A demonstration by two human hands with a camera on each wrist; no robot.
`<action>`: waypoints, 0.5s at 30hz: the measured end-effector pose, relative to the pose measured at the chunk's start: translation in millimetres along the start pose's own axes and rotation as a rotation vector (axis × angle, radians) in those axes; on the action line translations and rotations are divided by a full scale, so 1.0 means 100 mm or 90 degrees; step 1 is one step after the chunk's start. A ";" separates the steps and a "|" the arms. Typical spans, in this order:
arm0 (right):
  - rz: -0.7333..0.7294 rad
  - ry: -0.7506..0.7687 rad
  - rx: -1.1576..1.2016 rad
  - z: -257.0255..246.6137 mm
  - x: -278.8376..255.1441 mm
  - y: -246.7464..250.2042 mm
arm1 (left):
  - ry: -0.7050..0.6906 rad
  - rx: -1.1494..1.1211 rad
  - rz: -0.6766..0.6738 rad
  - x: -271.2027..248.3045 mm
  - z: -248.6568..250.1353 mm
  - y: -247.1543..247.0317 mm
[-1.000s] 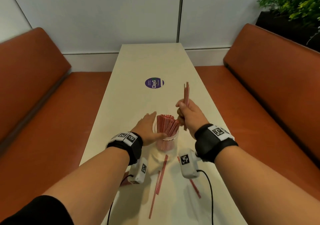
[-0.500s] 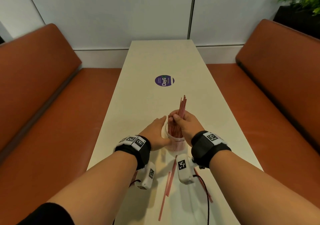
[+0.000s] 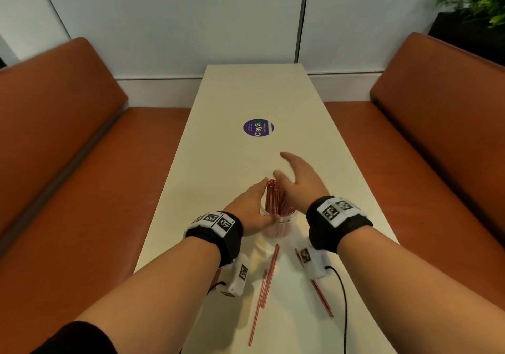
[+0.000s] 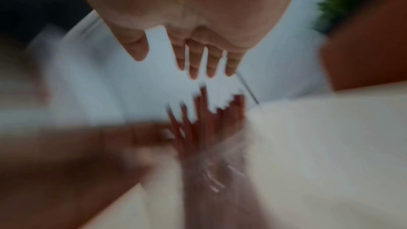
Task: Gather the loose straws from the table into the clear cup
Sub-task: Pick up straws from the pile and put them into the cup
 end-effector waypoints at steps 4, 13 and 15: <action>-0.199 0.022 -0.297 0.24 -0.09 -0.52 | -0.060 -0.042 0.038 -0.01 0.16 0.06; 0.060 0.048 -0.169 0.03 -0.34 0.13 | 0.061 0.105 0.176 -0.37 0.00 0.23; 0.052 -0.033 -0.168 0.24 -0.58 0.17 | 0.079 0.136 0.066 -0.45 0.02 0.00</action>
Point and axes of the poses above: each hand's wrist, its own x-axis towards the middle knuckle, its own y-axis out of the back of the hand, z = x × y, the point moved 10 cm from there along x, towards the middle knuckle, and after that the axes turned 5 degrees about x, right-handed, at the moved point
